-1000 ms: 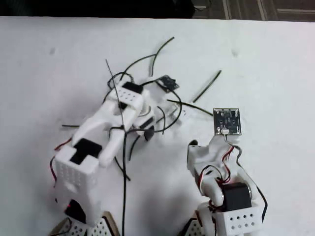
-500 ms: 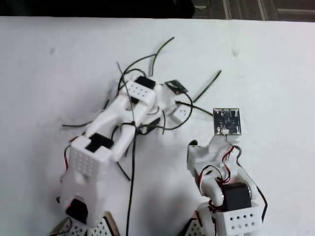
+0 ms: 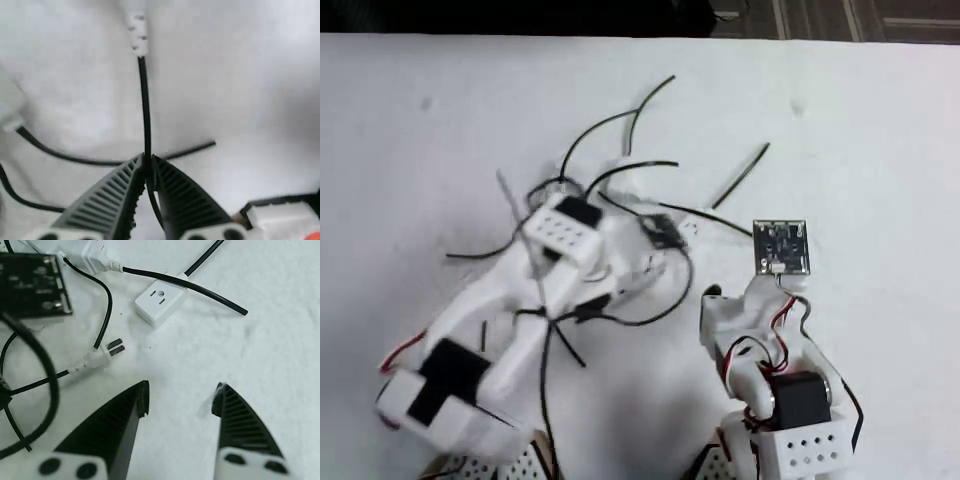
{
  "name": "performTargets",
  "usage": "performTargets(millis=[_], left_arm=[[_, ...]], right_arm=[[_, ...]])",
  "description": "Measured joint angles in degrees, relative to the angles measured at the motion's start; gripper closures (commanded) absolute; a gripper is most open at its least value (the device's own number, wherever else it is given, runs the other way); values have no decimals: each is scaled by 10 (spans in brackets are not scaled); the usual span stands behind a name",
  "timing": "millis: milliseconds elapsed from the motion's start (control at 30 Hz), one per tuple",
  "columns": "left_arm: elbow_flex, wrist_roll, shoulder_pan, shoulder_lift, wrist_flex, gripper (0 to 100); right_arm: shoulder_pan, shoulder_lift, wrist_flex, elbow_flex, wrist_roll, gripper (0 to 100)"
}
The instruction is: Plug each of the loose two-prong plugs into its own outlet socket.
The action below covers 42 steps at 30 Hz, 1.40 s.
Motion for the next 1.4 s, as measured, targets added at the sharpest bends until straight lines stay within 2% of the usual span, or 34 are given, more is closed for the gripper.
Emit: performTargets(millis=[133, 333, 467, 733, 933, 1100, 1200, 1400], left_arm=[[69, -64, -71, -59, 0, 962], [129, -146, -150, -147, -11, 762], [139, -135, -172, -233, -11, 731], [204, -77, -207, -418, -14, 732], [318, -5, -294, -549, -76, 732], [427, 37, -370, -657, -124, 732], [481, 61, -390, -716, -139, 732], [504, 91, -432, -805, -138, 731]], right_arm=[[0, 0, 0, 0, 0, 794], [0, 0, 0, 0, 0, 794], [0, 0, 0, 0, 15, 794], [0, 0, 0, 0, 50, 794], [-25, 0, -13, 0, 181, 794], [-84, 11, -15, -1, 287, 794], [-120, 80, -15, -16, 338, 792], [-187, 273, -16, -100, 476, 791]])
